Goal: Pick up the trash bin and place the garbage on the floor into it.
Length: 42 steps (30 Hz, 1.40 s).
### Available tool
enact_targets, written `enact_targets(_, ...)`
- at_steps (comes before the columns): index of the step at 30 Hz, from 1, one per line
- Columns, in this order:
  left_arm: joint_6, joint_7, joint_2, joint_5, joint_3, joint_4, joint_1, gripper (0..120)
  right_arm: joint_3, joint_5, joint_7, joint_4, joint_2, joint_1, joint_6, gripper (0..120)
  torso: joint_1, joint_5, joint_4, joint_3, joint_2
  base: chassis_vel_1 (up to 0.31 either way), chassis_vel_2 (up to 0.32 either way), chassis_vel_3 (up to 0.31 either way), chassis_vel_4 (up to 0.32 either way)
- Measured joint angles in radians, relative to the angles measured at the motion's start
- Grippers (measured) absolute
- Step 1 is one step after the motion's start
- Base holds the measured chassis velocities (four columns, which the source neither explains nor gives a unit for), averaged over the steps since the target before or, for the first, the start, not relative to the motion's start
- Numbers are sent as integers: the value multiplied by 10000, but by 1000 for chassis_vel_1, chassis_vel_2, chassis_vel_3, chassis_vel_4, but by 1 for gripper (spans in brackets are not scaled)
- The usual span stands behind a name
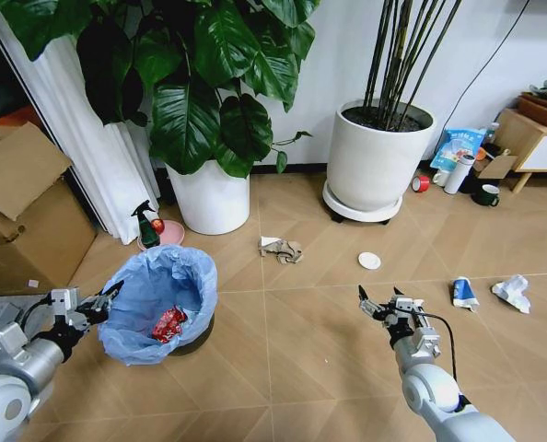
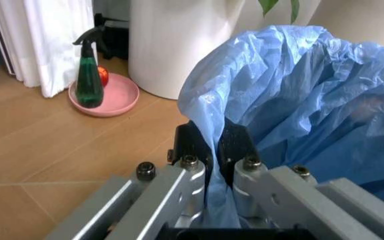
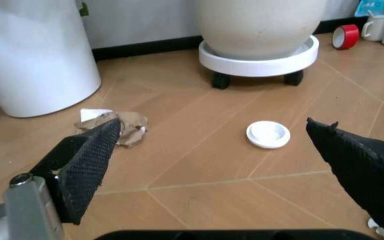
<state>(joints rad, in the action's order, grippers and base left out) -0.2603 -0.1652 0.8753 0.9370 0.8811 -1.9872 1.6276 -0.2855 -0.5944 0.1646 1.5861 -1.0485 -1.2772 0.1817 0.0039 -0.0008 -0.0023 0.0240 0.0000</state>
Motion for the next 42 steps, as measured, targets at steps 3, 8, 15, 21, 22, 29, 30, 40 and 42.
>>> enact_targets(3,0,9,0,-1,-9,0,-9,0,6,-7,-9,-26,4,22,8,100,0,0,1,0,0,-67,29,61,-57)
enact_targets(8,0,24,3,-2,-24,0,-28,0,34,-11,-27,-104,-4,59,41,100,0,0,-1,0,0,-102,11,108,-5)
enact_targets(15,0,34,-5,2,-31,4,-56,0,82,-7,-58,-177,-13,133,90,100,0,0,-2,0,0,-155,-9,146,17)
enact_targets(21,0,35,-3,5,-40,16,-60,0,94,51,-90,-233,-27,144,96,100,0,1,0,0,0,-159,-34,151,36)
enact_targets(22,0,35,-3,6,-41,16,-61,0,95,56,-90,-237,-28,145,96,100,0,1,0,0,0,-145,-29,168,13)
enact_targets(29,0,35,-4,13,-54,24,-78,0,110,99,-90,-290,-43,157,96,100,0,1,-1,0,0,-148,-9,153,7)
enact_targets(30,-1,34,-5,14,-56,34,-78,0,110,112,-91,-309,-49,162,96,100,-1,1,-1,0,0,-144,51,132,-26)
enact_targets(40,-1,31,-21,22,-93,86,-155,0,146,241,-117,-403,-47,214,94,100,0,-1,0,0,-1,-102,102,101,-100)
enact_targets(42,-2,31,-21,24,-98,93,-163,0,155,247,-123,-415,-46,217,94,100,0,0,0,0,0,-106,118,114,-126)
